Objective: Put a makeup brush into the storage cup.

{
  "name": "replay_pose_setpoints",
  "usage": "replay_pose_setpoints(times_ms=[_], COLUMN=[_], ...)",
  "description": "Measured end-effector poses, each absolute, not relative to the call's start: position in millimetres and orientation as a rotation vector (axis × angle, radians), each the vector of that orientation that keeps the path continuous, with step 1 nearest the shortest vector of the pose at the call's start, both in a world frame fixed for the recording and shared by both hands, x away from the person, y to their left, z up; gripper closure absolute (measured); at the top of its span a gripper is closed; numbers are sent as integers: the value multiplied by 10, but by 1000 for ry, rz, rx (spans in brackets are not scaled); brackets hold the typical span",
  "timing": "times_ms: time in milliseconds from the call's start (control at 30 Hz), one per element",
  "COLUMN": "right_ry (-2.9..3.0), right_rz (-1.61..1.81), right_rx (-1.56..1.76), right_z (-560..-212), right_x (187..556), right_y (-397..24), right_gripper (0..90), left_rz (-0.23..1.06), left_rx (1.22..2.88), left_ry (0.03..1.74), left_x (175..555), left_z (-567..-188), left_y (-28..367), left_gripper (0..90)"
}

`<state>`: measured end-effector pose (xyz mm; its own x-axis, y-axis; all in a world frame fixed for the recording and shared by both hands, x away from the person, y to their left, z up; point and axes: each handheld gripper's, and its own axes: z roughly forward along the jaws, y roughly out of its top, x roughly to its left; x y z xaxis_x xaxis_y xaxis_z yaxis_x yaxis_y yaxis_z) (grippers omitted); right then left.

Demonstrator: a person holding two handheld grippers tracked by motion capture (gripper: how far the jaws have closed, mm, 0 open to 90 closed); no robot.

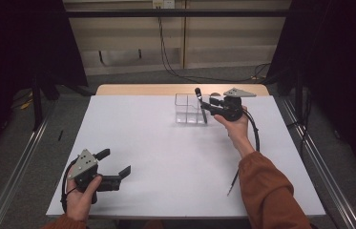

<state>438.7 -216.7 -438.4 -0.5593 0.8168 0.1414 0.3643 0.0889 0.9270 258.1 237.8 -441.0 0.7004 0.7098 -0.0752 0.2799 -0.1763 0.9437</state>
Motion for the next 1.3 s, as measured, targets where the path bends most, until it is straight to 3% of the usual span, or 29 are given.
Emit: replay_pose_setpoints(times_ms=[167,367,767,1300], right_ry=[1962,1947,1981,1941], right_rz=[1491,1521,1570,1478], right_rx=[1169,1168,1116,1113], right_z=[-4364,-4335,-4339,-4341], right_x=[4329,4250,4089,3707], right_y=[-2223,-2276,-2370,-2404], right_gripper=[379,232,14,20], left_rz=[475,481,475,484], left_rx=[1749,1734,1746,1740], left_ry=[805,818,814,814], left_x=[2584,2583,2588,2577], left_z=[-4406,-4402,-4401,-4394], left_y=[2397,2423,2433,2433], left_gripper=[19,19,19,19])
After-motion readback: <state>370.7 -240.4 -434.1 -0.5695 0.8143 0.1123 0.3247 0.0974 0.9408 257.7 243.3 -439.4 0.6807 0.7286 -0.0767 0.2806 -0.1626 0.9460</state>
